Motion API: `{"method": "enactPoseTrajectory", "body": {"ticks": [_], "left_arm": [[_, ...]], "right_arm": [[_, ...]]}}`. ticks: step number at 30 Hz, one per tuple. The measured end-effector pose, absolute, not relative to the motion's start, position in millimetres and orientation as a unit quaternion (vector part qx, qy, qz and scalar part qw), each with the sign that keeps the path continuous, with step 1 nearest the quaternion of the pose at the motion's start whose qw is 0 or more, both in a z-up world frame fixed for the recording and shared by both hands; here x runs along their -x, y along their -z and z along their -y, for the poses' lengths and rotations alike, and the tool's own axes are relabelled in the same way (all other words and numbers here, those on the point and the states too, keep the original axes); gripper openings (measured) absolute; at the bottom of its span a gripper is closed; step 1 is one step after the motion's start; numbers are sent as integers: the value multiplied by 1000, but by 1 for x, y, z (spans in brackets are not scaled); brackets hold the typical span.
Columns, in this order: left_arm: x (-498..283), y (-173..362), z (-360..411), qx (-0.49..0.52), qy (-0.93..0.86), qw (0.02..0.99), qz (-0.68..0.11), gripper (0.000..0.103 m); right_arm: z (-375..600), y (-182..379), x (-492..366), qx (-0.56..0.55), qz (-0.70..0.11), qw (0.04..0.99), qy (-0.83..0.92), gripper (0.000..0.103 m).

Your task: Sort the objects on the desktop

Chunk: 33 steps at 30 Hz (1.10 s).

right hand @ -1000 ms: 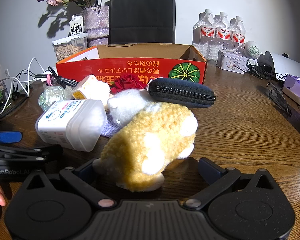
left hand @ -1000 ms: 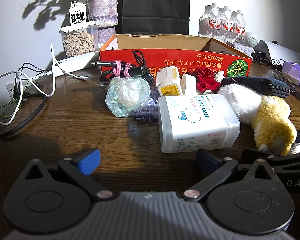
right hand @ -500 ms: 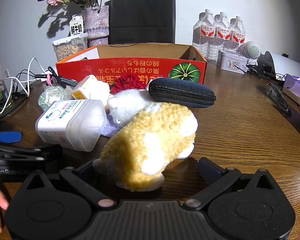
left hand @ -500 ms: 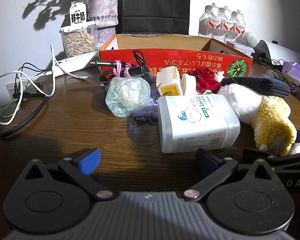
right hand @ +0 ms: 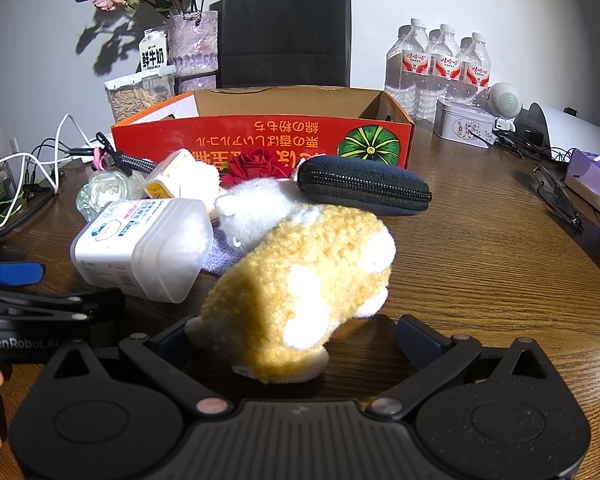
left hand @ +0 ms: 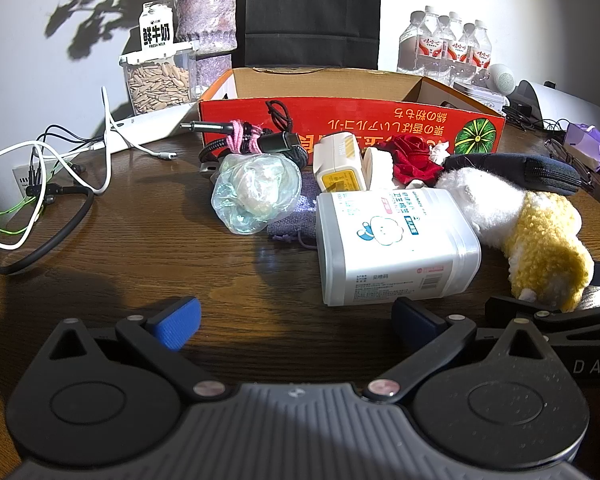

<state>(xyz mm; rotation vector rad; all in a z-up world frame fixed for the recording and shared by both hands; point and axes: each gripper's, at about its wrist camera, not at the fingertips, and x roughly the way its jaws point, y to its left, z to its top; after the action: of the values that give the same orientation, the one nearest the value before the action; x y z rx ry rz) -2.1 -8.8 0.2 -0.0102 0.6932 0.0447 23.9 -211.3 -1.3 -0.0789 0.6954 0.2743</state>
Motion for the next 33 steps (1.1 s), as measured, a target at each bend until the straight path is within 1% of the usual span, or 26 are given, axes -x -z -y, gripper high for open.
{"method": "enactPoseTrajectory", "body": {"ticks": [12, 16, 18, 20, 21, 22, 23, 25, 29, 33], "left_arm": [[5, -1, 7, 2, -13, 941, -337, 103], [20, -11, 2, 6, 28, 954, -297, 103], [19, -19, 2, 11, 43, 959, -280, 103], [9, -22, 4, 21, 48, 961, -271, 103], [2, -23, 7, 25, 50, 960, -273, 103], [-8, -23, 11, 29, 53, 958, -280, 103], [-13, -23, 12, 39, 57, 957, -281, 103], [-22, -25, 21, 49, 63, 953, -292, 103], [-28, -25, 38, 27, 66, 950, -303, 103], [-30, -22, 52, 11, 51, 949, -311, 102]], "right_arm": [[213, -1, -20, 41, -341, 928, -143, 103], [226, -8, -6, 10, -314, 937, -155, 101], [231, -13, -8, -10, -307, 939, -154, 97], [234, -16, -11, -22, -304, 940, -153, 88], [234, -18, -13, -21, -302, 941, -153, 85], [235, -18, -13, -20, -302, 941, -152, 79], [236, -17, -13, -21, -306, 940, -153, 67], [240, -14, -11, -23, -313, 937, -153, 59], [252, -15, -2, -19, -309, 938, -156, 54], [266, -20, 16, -4, -308, 935, -174, 54]]}}
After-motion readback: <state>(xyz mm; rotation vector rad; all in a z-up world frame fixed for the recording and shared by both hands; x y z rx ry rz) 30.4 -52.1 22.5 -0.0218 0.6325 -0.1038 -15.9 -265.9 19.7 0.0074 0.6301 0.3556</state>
